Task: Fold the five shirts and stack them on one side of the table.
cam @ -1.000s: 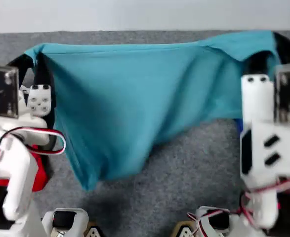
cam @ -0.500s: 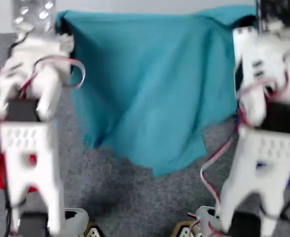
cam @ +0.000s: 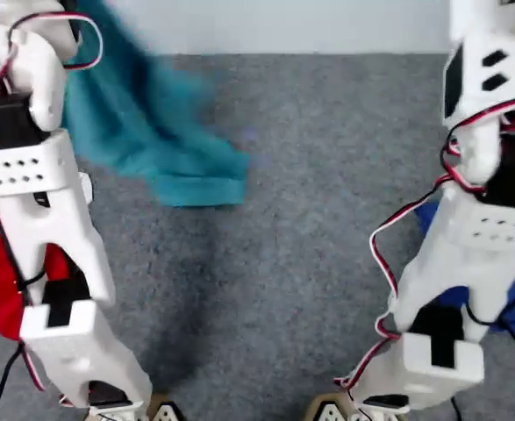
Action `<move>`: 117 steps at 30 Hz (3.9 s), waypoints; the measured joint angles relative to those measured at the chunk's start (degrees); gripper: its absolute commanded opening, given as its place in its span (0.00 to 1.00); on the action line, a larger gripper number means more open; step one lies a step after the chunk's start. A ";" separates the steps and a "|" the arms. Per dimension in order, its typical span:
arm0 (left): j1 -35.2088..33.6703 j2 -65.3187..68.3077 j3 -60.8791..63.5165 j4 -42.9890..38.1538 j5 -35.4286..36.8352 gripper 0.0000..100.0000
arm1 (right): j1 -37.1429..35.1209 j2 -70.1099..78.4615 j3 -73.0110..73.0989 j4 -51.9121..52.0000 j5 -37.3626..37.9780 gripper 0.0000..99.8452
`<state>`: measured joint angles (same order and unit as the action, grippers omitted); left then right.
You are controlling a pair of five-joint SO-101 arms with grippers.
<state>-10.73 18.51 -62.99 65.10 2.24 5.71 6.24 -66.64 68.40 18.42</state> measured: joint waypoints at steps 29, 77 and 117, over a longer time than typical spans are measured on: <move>32.35 6.95 -20.57 22.33 0.09 0.01 | -9.32 37.89 4.75 30.68 -1.41 0.19; 18.99 -8.62 48.35 6.95 0.09 0.01 | -12.84 20.22 47.12 21.71 0.09 0.19; 18.99 -8.62 48.53 6.95 0.09 0.01 | -15.74 31.91 47.82 4.04 0.09 0.01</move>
<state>8.26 9.89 -14.46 72.04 2.33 -10.02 38.15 -18.81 72.44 18.51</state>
